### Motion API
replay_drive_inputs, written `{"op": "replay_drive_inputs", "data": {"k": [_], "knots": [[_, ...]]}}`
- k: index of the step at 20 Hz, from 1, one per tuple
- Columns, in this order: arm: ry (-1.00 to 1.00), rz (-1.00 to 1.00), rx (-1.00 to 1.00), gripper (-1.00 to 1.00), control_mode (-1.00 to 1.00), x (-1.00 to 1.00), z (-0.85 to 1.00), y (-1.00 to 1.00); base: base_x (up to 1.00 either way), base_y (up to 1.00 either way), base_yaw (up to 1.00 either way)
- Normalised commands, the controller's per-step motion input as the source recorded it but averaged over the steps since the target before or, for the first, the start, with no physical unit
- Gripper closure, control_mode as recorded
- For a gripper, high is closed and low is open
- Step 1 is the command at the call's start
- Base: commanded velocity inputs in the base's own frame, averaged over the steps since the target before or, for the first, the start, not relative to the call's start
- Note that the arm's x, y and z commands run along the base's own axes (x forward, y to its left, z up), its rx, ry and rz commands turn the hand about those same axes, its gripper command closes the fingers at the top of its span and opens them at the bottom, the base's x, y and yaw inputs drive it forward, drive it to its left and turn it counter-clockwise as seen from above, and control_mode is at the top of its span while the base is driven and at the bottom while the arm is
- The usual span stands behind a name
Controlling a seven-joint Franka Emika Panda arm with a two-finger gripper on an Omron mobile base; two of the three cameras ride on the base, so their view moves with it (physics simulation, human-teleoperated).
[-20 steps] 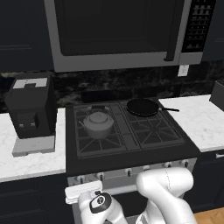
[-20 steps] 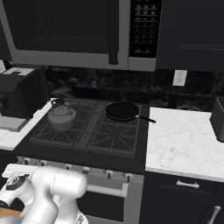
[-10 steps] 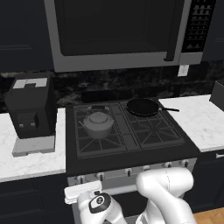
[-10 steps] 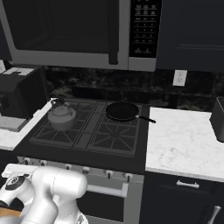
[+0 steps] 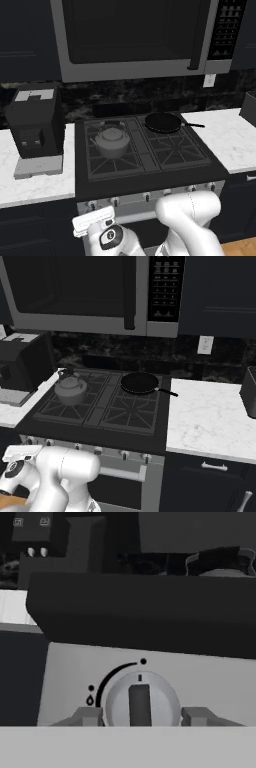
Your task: Pick the kettle from the counter and place it on a stove burner. Then turn the burner on.
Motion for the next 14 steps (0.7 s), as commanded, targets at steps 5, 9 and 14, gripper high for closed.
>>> {"op": "replay_drive_inputs", "data": {"k": [5, 9, 14], "knots": [[-0.23, 0.2, -0.31, 1.0, -1.0, 0.0, 0.34, 0.14, 0.0, 0.0, 0.0], [-0.17, 0.17, -0.32, 1.0, -1.0, 0.0, 0.37, 0.25, 0.0, 0.0, 0.0], [-0.21, 0.12, -0.26, 1.0, -1.0, -0.08, 0.36, 0.27, 0.0, 0.0, 0.0]]}}
